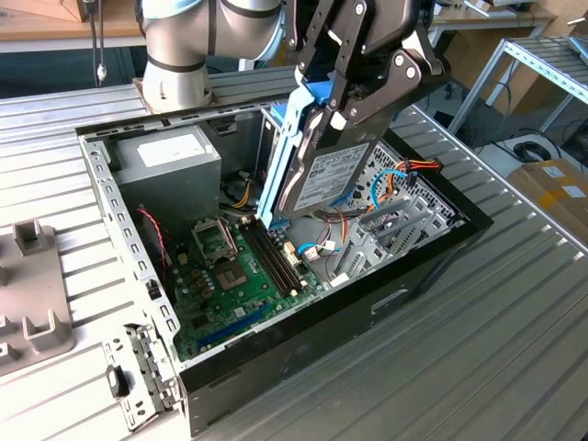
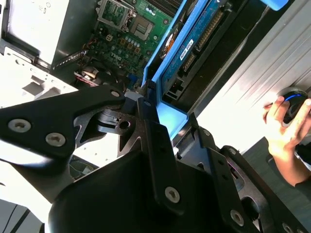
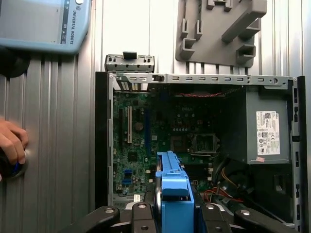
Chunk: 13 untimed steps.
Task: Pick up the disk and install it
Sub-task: 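Pick up the disk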
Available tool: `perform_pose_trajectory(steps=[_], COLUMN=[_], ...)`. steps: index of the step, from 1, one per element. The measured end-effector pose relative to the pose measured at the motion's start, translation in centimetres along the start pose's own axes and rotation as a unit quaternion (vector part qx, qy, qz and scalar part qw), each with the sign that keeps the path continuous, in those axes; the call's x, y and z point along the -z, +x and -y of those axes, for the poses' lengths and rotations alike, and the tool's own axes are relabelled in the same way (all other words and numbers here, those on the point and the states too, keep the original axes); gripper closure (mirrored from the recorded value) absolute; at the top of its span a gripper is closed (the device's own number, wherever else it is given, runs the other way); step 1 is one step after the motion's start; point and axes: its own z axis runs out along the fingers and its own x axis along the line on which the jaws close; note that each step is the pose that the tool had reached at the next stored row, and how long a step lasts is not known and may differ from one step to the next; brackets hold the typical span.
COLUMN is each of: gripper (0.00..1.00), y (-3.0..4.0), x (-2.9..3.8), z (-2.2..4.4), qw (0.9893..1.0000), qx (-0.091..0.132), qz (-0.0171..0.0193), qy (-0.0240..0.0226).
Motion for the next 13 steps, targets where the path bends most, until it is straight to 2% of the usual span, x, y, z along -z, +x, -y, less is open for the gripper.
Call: perform_pose_trajectory(steps=[13], gripper=[0.63], y=[0.54], x=[-0.23], z=[0.15], qw=[1.0000], qx=[0.000], qz=[0.0001], qy=[-0.0003])
